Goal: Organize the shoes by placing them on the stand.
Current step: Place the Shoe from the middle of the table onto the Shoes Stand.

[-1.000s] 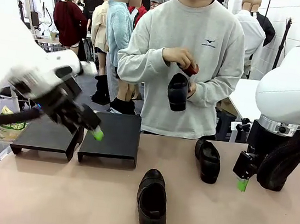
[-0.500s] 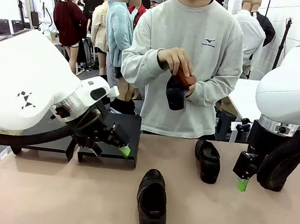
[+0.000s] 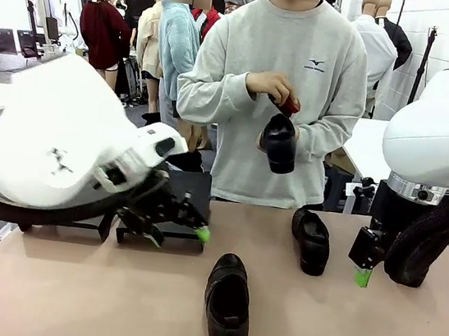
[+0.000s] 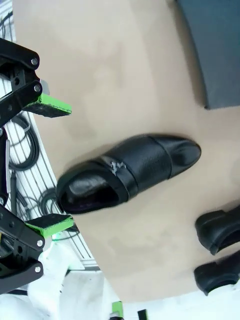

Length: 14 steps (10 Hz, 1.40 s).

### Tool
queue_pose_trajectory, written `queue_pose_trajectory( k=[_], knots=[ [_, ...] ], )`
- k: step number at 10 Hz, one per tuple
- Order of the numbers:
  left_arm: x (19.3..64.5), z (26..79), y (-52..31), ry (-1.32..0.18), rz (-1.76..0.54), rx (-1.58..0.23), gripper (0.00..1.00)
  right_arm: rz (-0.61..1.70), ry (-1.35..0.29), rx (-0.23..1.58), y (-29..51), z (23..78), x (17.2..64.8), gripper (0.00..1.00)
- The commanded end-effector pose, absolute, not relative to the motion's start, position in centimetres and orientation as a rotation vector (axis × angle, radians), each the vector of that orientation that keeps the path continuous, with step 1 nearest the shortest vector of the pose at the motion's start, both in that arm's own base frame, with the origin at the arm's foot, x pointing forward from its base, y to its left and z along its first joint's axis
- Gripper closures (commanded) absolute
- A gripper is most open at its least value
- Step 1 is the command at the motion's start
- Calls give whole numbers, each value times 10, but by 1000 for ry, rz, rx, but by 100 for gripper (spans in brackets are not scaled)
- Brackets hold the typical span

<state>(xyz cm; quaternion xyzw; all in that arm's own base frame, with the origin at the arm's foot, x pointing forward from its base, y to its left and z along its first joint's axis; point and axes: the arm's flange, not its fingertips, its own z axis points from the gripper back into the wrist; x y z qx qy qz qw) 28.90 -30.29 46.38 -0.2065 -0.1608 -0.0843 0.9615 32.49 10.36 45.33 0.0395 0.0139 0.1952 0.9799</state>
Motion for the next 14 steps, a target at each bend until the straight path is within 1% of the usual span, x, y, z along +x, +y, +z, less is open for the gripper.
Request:
queue_pose_trajectory(
  k=[1,3,4,5,6,7,8,9,10,12,14],
  knots=[
    [293,439,-354,-277,-33,-364,0,381,28,74,106,454,325,0],
    [286,420,-369,-144,72,-255,0,381,28,74,106,454,325,0],
    [287,416,-373,-62,119,-161,0,381,28,74,106,454,325,0],
    [287,412,-375,-30,128,-139,0,381,28,74,106,454,325,0],
    [287,406,-376,-24,128,-134,0,381,28,74,106,454,325,0],
    [287,403,-377,-33,142,-173,0,381,28,74,106,454,325,0],
    [285,400,-378,-87,146,-231,0,381,28,74,106,454,325,0],
    [283,396,-378,-102,152,-253,0,381,28,74,106,454,325,0],
    [282,392,-379,-117,153,-254,0,381,28,74,106,454,325,0],
    [281,376,-380,-102,167,-195,0,381,28,74,106,454,325,0],
    [283,364,-383,-93,158,-189,0,381,28,74,106,454,325,0]
  ],
)
